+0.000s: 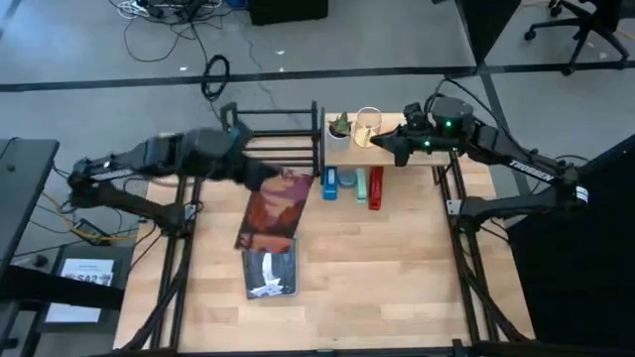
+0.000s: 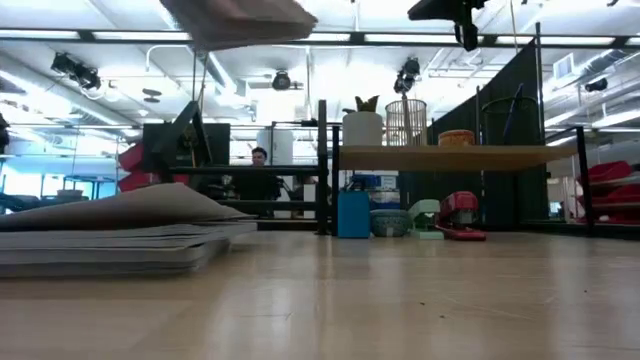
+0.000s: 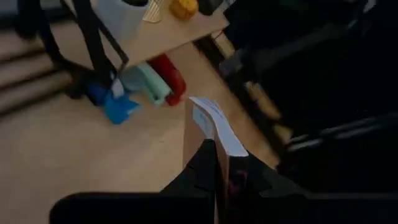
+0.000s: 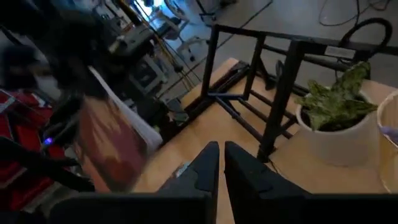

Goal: Stock shelves
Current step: Remove the brown book from the black bookshelf, then remove the red stapler from under the shelf

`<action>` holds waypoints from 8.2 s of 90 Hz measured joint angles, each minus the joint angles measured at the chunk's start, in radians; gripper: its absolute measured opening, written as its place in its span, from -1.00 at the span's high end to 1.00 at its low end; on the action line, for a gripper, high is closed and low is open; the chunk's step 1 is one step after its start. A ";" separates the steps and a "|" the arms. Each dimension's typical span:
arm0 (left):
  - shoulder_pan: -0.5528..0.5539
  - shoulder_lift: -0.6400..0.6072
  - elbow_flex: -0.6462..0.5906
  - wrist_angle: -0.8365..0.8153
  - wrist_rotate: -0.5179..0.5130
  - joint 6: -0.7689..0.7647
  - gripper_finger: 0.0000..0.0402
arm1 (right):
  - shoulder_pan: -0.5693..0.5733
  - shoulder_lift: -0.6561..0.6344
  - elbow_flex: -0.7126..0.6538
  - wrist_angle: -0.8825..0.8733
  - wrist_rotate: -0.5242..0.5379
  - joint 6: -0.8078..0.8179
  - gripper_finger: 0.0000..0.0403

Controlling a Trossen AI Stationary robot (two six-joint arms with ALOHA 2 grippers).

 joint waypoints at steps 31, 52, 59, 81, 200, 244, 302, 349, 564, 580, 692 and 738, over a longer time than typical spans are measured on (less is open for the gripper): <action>-0.222 -0.341 -0.760 0.638 -0.249 -0.221 1.00 | 0.000 -0.002 0.000 0.020 0.000 0.203 1.00; -0.340 -0.335 -1.005 0.882 -0.325 -0.242 1.00 | 0.000 -0.003 0.000 0.040 0.014 0.325 1.00; -0.369 -0.334 -1.053 0.887 -0.344 -0.261 1.00 | 0.009 -0.003 0.000 0.040 0.039 0.349 1.00; -0.411 -0.335 -1.123 0.885 -0.396 -0.267 1.00 | 0.094 -0.001 0.000 0.043 0.170 0.414 1.00; -0.410 -0.201 -0.998 0.330 -0.124 -0.482 0.43 | 0.483 0.050 0.336 -0.444 0.606 0.152 1.00; -0.410 -0.200 -0.887 0.129 -0.191 -0.443 0.51 | 0.535 0.156 0.361 -0.672 0.392 0.108 0.99; -0.410 -0.077 -0.886 0.347 -0.091 -0.492 -0.17 | 0.646 0.216 0.336 -1.044 0.413 0.620 -0.08; -0.410 -0.110 -0.613 0.011 -0.074 -0.358 -0.20 | 0.503 0.419 0.017 -0.855 0.493 0.978 -0.54; -0.410 -0.116 -0.493 0.020 -0.069 -0.309 -0.20 | 0.272 0.559 -0.236 -0.545 0.189 0.532 0.60; -0.410 -0.116 -0.493 0.021 -0.069 -0.309 -0.20 | 0.304 0.509 -0.235 -0.570 0.168 0.575 0.33; -0.409 -0.115 -0.494 0.068 -0.068 -0.308 -0.20 | 0.222 0.497 -0.237 -0.649 -0.033 0.391 0.52; -0.409 -0.115 -0.494 0.066 -0.116 -0.261 -0.20 | 0.879 0.290 -0.233 -0.699 -0.131 1.013 0.52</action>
